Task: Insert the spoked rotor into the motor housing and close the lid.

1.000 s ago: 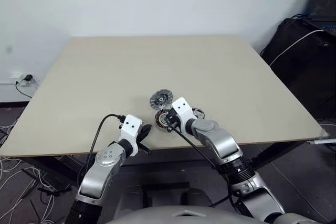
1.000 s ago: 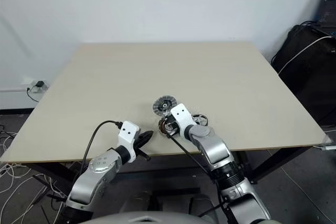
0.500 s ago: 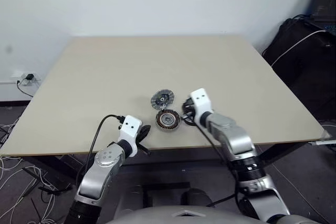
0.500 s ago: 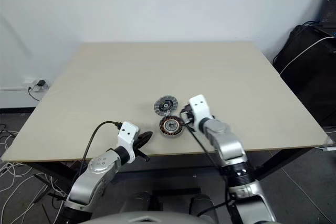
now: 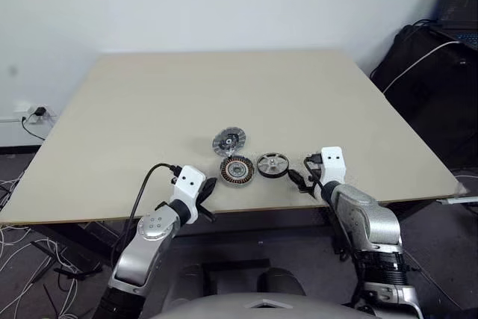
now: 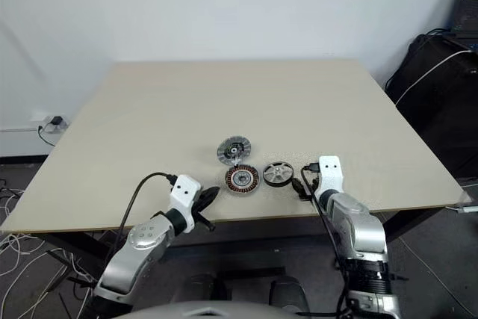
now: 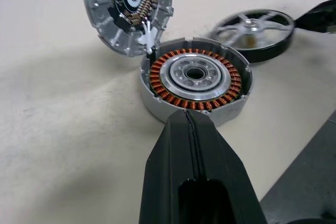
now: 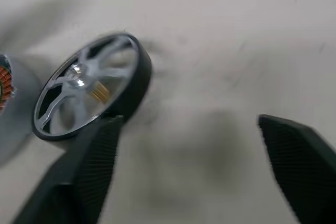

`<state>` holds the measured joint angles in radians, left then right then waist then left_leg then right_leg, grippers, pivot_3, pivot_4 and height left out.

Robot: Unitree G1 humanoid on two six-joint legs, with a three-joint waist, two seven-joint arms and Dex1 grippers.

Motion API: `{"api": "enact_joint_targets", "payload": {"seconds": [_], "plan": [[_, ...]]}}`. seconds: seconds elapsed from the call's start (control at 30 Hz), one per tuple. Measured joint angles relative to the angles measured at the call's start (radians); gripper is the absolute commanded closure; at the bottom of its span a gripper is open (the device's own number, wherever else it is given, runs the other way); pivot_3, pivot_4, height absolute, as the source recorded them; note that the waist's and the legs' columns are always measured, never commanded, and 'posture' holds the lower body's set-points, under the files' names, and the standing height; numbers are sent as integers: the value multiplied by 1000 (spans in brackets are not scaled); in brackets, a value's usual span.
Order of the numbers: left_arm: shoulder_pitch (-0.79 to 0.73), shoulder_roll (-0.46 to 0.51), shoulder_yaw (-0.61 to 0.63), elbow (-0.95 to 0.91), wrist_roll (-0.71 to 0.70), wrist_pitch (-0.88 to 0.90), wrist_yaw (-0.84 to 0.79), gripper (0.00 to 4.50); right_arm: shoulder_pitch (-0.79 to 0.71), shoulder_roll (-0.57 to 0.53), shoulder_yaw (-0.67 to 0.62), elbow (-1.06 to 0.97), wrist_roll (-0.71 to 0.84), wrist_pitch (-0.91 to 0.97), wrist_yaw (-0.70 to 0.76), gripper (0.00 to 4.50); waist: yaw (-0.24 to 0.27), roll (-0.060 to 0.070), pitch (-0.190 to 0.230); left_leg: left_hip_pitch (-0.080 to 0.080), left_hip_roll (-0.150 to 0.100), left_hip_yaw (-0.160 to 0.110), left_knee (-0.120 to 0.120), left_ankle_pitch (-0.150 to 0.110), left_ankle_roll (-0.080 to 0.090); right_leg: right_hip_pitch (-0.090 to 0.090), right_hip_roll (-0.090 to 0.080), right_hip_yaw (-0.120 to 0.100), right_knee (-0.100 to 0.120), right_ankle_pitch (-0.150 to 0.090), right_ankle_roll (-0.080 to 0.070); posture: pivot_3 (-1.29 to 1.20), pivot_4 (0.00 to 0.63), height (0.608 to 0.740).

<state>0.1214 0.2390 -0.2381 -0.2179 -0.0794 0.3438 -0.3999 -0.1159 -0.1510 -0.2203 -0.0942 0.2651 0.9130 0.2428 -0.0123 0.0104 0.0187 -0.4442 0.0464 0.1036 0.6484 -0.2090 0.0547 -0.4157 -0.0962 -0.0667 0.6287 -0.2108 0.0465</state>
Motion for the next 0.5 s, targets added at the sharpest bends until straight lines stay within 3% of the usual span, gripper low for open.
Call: {"api": "enact_joint_targets", "payload": {"seconds": [0.17, 0.5], "plan": [[0, 0, 0, 4, 0, -2, -4, 4500, -56, 111, -147, -1, 141, 139, -61, 16, -1, 2, 1, 0, 0, 0, 0, 0, 0, 0, 0, 0, 0, 0, 0, 0, 0, 740], [7, -1, 1, 4, -1, -2, -8, 4500, -113, 140, -240, 2, 251, 212, -127, 16, 0, 4, 0, 0, 0, 0, -1, 0, 0, -1, 0, 0, 0, 0, 0, 0, 0, 740]]}}
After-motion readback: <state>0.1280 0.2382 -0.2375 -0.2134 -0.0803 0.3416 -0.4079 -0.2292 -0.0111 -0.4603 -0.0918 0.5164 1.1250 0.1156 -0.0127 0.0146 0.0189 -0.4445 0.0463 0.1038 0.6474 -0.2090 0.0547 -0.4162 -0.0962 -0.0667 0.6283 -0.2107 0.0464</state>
